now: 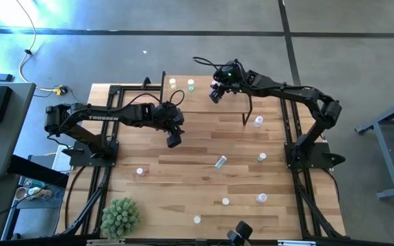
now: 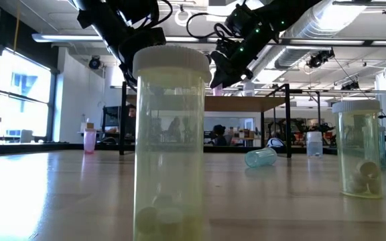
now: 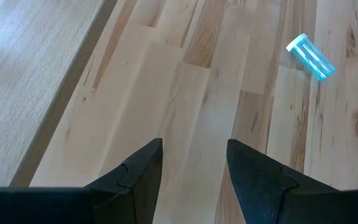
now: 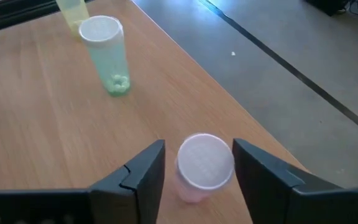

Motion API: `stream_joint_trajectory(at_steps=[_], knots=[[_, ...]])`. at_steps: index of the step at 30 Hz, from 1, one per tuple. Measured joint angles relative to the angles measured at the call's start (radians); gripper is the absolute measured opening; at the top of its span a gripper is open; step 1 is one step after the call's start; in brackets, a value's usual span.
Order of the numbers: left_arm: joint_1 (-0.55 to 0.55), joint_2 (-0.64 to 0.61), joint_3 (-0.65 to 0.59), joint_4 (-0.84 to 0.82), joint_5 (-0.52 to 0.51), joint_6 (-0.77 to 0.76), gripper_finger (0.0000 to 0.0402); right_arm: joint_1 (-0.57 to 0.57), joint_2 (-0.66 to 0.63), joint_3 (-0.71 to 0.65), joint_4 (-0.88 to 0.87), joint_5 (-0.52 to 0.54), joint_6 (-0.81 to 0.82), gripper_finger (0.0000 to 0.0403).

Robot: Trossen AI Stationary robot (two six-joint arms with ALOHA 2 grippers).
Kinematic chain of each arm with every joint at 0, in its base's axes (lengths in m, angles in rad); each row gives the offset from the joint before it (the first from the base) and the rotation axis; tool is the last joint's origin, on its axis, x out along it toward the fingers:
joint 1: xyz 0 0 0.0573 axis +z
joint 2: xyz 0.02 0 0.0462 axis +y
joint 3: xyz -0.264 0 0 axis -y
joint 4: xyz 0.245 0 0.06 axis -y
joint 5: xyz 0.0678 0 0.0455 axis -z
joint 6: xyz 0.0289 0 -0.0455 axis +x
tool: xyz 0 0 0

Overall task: Pick and place medicine bottles onto shelf by color
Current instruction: Put the right blue pill bottle and align it with the other blue pill bottle on the shelf

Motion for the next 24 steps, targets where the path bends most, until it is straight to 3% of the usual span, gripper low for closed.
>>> stream_joint_trajectory(at_steps=[11,24], knots=[[0.0,-0.005,0.0,-0.01,-0.001,-0.001,0.017,0.0,-0.091,0.0,-0.026,-0.001,-0.027,0.0202],[-0.009,-0.166,0.0,-0.136,-0.088,-0.092,0.017,0.072,-0.258,0.0,-0.266,-0.009,-0.079,0.0202]])
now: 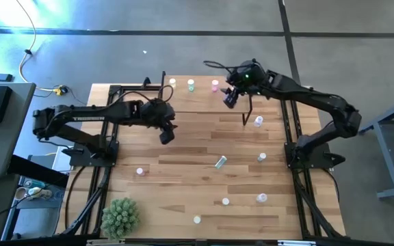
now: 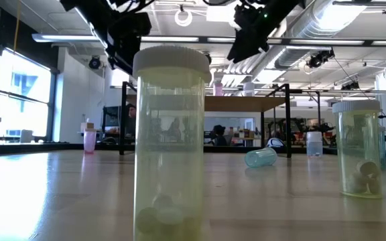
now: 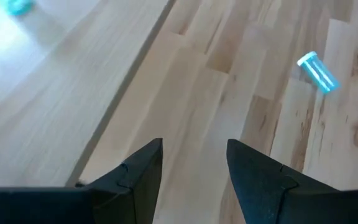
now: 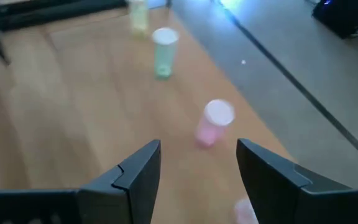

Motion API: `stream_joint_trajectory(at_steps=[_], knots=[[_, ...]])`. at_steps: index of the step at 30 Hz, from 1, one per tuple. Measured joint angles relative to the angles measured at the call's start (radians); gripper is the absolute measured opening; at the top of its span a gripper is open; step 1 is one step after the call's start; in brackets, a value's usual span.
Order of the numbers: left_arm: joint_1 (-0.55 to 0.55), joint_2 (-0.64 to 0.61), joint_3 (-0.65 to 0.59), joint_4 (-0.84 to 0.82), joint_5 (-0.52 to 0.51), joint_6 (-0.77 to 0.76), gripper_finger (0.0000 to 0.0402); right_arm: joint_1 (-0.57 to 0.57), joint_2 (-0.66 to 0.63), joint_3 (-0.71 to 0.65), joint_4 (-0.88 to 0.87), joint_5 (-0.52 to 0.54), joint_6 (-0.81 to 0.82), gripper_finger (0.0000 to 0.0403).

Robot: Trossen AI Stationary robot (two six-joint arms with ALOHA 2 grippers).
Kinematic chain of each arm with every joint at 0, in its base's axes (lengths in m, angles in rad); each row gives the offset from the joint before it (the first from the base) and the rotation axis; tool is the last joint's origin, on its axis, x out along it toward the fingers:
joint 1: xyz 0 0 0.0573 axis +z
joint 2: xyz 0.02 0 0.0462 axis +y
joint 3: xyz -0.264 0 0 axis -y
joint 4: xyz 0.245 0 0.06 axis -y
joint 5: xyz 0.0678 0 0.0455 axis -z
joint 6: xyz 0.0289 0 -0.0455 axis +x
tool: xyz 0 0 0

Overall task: Pick and place medicine bottles onto shelf by color
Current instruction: Put the right blue pill bottle and align it with the other blue pill bottle on the shelf

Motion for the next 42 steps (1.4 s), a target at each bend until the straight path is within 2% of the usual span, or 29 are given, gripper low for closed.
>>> stream_joint_trajectory(at_steps=[7,15,19,31,42], knots=[[-0.066,-0.057,-0.061,0.001,-0.019,-0.071,0.017,0.075,-0.017,0.0,-0.144,0.0,0.021,0.0202],[-0.152,-0.08,-0.151,0.108,-0.021,-0.109,0.017,0.187,-0.014,-0.003,-0.259,0.039,0.104,0.0202],[-0.179,-0.08,-0.183,0.154,-0.021,-0.103,0.017,0.246,-0.05,-0.117,-0.246,0.118,0.166,0.0202],[-0.191,-0.074,-0.184,0.206,-0.017,-0.065,0.017,0.479,-0.217,-0.377,-0.233,0.254,0.548,0.0202],[-0.193,-0.072,-0.184,0.239,-0.017,-0.056,0.017,0.787,-0.312,-0.48,-0.352,0.422,1.06,0.0202]])
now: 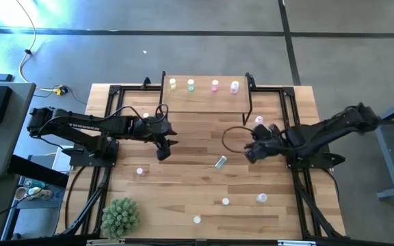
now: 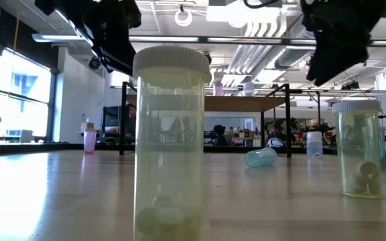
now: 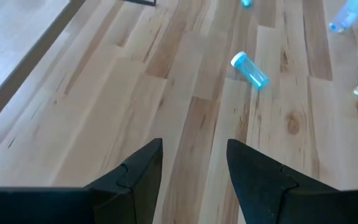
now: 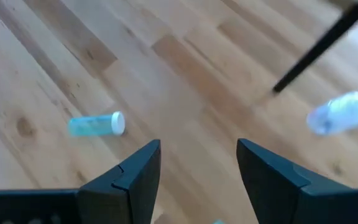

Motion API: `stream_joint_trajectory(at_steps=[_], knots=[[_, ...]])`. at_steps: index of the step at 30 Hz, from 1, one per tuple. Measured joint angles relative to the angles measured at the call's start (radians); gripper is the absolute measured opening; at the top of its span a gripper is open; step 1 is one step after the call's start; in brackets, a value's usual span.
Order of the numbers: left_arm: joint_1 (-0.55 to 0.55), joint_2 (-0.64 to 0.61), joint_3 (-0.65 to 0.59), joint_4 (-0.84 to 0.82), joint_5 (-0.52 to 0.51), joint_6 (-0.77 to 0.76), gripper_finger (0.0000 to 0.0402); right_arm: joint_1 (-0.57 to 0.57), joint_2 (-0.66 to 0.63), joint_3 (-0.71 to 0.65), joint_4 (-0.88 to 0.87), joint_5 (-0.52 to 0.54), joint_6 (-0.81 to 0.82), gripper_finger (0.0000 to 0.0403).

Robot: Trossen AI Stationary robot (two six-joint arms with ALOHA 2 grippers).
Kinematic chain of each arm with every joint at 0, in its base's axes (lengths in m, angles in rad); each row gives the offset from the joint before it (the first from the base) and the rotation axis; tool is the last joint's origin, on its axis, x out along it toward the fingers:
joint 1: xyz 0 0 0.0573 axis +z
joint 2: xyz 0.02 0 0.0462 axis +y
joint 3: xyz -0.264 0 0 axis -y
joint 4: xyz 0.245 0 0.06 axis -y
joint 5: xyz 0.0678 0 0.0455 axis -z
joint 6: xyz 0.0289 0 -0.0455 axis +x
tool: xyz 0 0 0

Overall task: Pick and place medicine bottles onto shelf by color
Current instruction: Put the right blue pill bottle and align it with the other blue pill bottle on the shelf

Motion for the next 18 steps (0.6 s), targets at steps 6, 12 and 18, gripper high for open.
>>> stream_joint_trajectory(at_steps=[6,12,18], knots=[[0.0,0.0,0.0,0.014,0.0,0.0,0.017,0.16,0.016,-0.014,-0.04,0.032,0.231,0.0202],[0.0,0.0,0.0,0.016,0.0,0.0,0.017,0.312,0.018,-0.014,-0.086,0.087,0.45,0.0202],[0.0,0.0,0.0,0.017,0.0,0.0,0.017,0.427,0.062,-0.014,-0.12,0.089,0.622,0.0202]])
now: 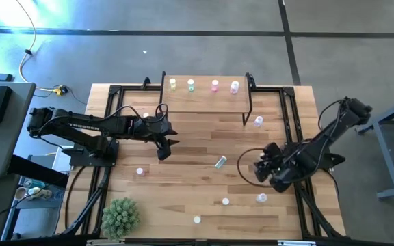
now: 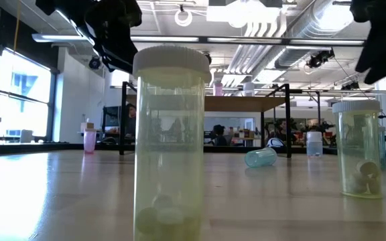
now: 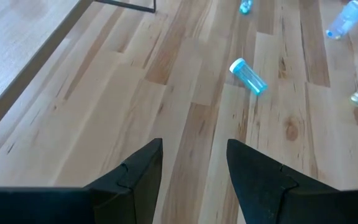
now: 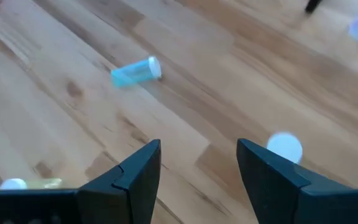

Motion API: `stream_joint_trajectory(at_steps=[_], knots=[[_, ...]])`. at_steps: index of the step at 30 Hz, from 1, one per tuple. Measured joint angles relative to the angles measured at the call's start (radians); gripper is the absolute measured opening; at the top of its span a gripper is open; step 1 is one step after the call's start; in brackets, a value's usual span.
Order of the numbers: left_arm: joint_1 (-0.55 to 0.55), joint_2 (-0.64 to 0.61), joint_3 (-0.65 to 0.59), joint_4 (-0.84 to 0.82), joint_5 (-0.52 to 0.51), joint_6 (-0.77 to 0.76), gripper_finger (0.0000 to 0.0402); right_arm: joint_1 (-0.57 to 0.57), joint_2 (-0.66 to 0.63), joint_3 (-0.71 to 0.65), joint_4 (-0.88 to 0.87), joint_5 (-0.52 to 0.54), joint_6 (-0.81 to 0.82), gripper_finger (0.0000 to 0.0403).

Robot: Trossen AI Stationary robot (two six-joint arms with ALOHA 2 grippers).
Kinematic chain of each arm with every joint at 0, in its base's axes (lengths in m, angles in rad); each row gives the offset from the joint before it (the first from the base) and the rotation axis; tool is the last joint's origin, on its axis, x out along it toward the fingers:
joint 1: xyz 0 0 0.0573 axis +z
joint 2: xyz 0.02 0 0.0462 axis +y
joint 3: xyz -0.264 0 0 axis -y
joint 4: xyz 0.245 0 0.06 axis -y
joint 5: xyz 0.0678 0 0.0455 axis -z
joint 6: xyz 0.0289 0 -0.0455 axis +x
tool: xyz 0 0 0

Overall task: Pick and place medicine bottles onto shelf by color
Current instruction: Put the right blue pill bottle and align it with the other blue pill bottle on the shelf

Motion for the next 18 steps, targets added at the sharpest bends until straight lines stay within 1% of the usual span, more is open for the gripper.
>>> stream_joint_trajectory(at_steps=[4,8,11,18], knots=[[0.0,0.0,0.0,0.0,0.0,-0.001,0.017,0.072,0.075,0.0,-0.048,-0.004,0.123,0.0202],[0.0,0.0,0.0,0.003,0.0,-0.001,0.017,0.136,0.164,0.0,-0.065,-0.003,0.198,0.0202],[0.0,0.0,0.0,0.014,0.0,-0.003,0.017,0.172,0.237,0.0,-0.077,-0.004,0.25,0.0202],[0.0,0.0,0.0,0.05,0.0,-0.003,0.017,0.237,0.408,0.0,-0.129,-0.004,0.433,0.0202]])
